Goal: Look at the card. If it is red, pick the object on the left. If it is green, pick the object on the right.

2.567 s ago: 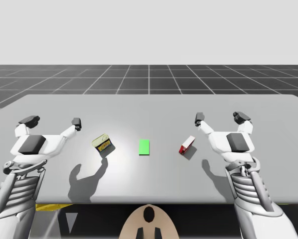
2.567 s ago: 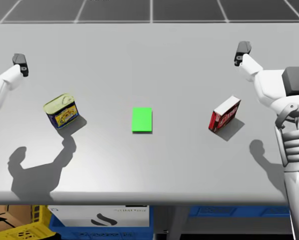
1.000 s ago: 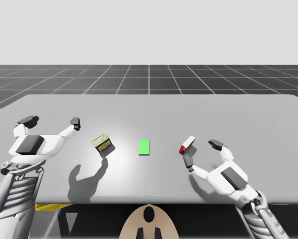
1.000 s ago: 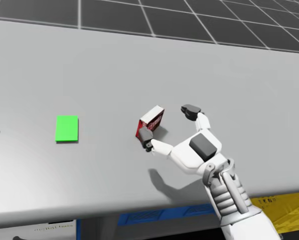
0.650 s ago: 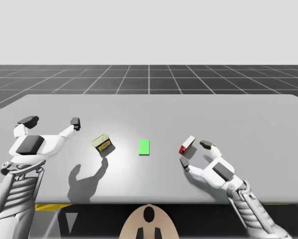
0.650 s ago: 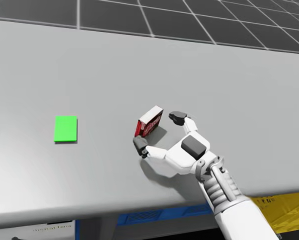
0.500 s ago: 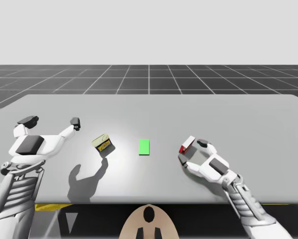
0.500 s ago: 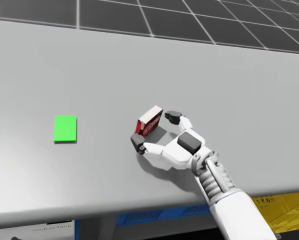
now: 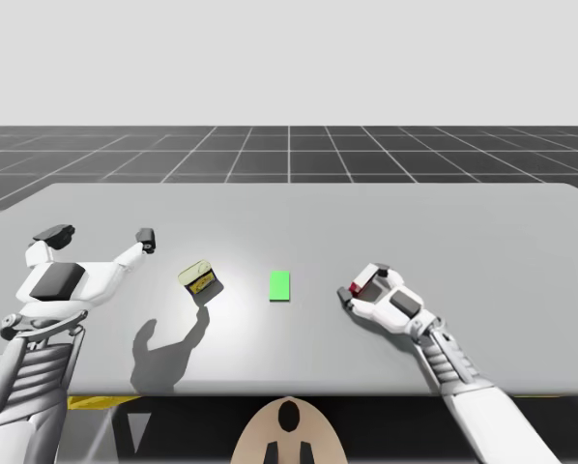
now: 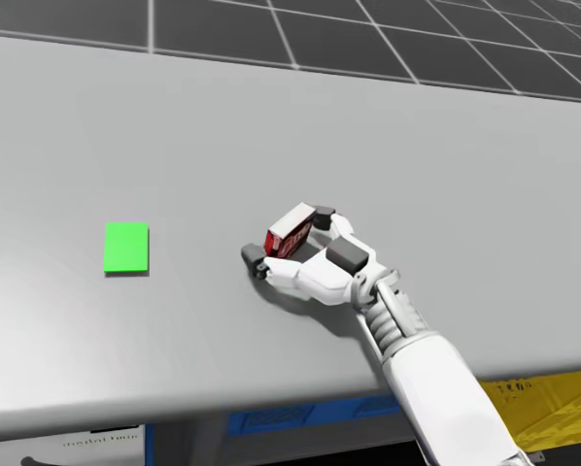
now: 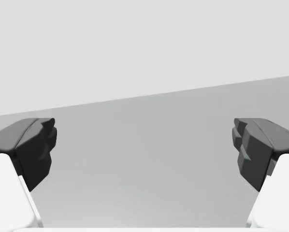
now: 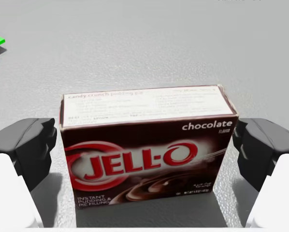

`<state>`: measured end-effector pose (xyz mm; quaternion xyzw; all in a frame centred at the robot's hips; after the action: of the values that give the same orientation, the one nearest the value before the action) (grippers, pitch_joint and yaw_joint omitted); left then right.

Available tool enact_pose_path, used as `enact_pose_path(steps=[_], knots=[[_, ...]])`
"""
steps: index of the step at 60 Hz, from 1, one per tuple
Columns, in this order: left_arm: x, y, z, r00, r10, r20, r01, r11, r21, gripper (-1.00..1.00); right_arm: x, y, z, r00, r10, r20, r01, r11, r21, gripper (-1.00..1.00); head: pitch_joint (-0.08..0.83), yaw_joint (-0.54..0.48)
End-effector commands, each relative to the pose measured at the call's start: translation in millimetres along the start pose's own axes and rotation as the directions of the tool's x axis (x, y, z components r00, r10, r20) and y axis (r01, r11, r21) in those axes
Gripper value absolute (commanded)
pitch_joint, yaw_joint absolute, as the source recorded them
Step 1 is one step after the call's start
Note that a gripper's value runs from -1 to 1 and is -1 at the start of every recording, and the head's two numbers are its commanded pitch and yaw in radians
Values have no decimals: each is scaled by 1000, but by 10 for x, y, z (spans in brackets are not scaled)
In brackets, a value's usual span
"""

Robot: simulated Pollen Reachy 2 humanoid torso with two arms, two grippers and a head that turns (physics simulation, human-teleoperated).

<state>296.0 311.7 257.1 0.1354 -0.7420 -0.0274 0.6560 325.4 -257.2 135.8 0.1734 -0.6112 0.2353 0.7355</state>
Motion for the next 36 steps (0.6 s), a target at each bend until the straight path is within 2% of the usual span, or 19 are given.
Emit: enact_pose_path(steps=[1, 2, 3, 4, 6, 7, 8, 12, 18, 19, 22, 33, 36], knots=[[0, -4, 2, 1000, 0, 0, 0, 1000, -1, -1000, -14, 26, -79, 1000, -3, 2, 3, 1000, 8, -1000, 658, -302], [0, -4, 2, 1000, 0, 0, 0, 1000, -1, -1000, -16, 27, -79, 1000, -3, 4, 3, 1000, 6, -1000, 658, -302], [0, -4, 2, 1000, 0, 0, 0, 1000, -1, -1000, -20, 27, -80, 1000, -1, 7, 1, 1000, 3, -821, 659, -302], [0, -4, 2, 1000, 0, 0, 0, 1000, -1, -1000, -27, 25, -79, 1000, 7, 15, -6, 1000, -18, -754, 659, -302], [0, -4, 2, 1000, 0, 0, 0, 1000, -1, -1000, -31, 20, -75, 1000, 1, 13, 0, 1000, -23, 43, 659, -302], [0, -4, 2, 1000, 0, 0, 0, 1000, -1, -1000, -31, 20, -75, 1000, 1, 13, 0, 1000, -23, 43, 659, -302], [0, -4, 2, 1000, 0, 0, 0, 1000, -1, -1000, -33, 13, -70, 1000, -2, 13, 3, 1000, -24, 272, 658, -302], [0, -4, 2, 1000, 0, 0, 0, 1000, -1, -1000, -38, 1, -63, 1000, -4, 13, 4, 1000, -29, 437, 655, -305], [0, -4, 2, 1000, 0, 0, 0, 1000, -1, -1000, -48, -1, -58, 1000, -4, 13, 5, 1000, -29, 495, 633, -312], [0, -4, 2, 1000, 0, 0, 0, 1000, -1, -1000, -50, 0, -58, 1000, -4, 13, 4, 1000, -28, 572, 627, -313], [-4, -2, 1, 1000, -4, -2, 4, 1000, -2, -1000, -63, -1, -58, 1000, -2, 10, 2, 1000, -30, 679, 589, -319], [-16, -23, -4, 1000, -7, -6, 7, 1000, -2, -1000, -80, -7, -52, 1000, -2, 6, 2, 999, -34, 809, 392, -355], [-17, -26, -2, 1000, -7, -6, 7, 1000, -2, -1000, -78, -7, -50, 1000, 0, 7, 0, 999, -35, 827, 368, -360]])
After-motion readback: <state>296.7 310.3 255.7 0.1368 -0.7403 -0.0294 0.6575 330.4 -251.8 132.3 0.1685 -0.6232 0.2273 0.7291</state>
